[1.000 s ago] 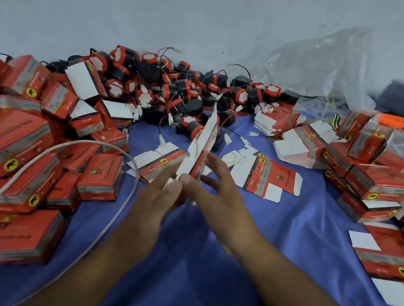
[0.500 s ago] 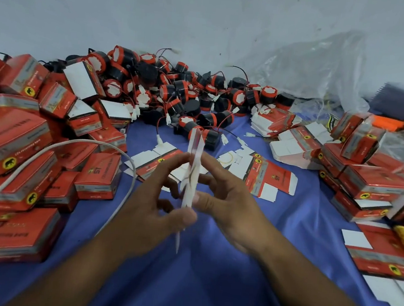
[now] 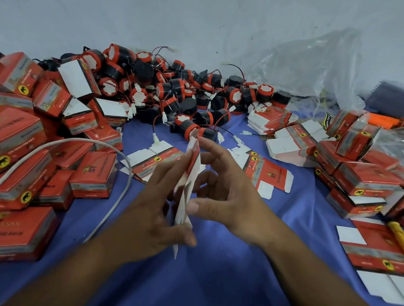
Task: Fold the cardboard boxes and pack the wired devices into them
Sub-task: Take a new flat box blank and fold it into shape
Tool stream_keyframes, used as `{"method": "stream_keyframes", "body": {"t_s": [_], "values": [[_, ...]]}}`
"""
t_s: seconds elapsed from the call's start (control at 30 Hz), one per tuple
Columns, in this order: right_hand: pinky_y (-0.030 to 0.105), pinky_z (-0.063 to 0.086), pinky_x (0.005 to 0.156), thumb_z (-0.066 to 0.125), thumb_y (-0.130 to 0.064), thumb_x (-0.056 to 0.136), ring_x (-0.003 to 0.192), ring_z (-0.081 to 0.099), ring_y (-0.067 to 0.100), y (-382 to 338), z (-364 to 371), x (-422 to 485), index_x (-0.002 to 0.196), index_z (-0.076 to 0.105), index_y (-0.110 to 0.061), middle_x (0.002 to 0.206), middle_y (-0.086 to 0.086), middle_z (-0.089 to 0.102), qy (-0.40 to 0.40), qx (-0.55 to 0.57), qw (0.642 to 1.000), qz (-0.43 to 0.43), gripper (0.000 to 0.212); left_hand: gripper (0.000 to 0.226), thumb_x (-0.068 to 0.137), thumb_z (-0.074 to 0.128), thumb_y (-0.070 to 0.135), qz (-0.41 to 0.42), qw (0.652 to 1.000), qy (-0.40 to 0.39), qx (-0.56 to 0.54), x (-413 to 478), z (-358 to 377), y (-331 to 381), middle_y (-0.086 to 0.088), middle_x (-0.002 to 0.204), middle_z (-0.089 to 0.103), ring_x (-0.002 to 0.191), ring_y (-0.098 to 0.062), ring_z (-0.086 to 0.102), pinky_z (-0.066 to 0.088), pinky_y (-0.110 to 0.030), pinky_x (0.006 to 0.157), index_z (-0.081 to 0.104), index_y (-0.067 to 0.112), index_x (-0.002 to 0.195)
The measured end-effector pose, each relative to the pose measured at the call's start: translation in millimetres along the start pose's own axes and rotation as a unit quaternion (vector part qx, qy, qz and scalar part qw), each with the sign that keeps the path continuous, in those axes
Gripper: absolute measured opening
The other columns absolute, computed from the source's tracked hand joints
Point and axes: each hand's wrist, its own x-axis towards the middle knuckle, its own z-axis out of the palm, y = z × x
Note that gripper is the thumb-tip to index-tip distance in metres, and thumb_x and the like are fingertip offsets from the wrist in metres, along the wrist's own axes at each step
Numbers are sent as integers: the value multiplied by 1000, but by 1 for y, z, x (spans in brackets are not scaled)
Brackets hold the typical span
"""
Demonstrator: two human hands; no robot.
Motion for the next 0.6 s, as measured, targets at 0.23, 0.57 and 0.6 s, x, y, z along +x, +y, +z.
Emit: {"method": "stream_keyframes", "body": {"t_s": [0.23, 0.57, 0.6], "values": [[25, 53, 80, 78, -32, 77, 84, 64, 10, -1, -4, 4, 89, 64, -34, 88, -9, 69, 25, 38, 999, 30, 19, 112, 69, 61, 81, -57, 998, -14, -30, -10, 12, -3, 7, 159, 21, 143, -5, 29, 36, -12, 102, 7, 30, 153], [23, 51, 59, 73, -48, 78, 67, 67, 13, 4, 3, 8, 80, 71, -24, 78, 0, 72, 54, 125, 985, 106, 24, 70, 76, 70, 24, -106, 977, 37, -181, -6, -2, 3, 9, 155, 38, 143, -16, 36, 37, -50, 113, 48, 59, 132], [23, 51, 57, 75, -47, 77, 65, 66, 13, 3, 2, 9, 83, 68, -20, 76, 0, 71, 56, 122, 985, 105, 28, 74, 74, 69, 27, -98, 982, 2, -164, -8, -1, 3, 11, 156, 36, 144, -15, 34, 40, -45, 111, 44, 61, 134]]}}
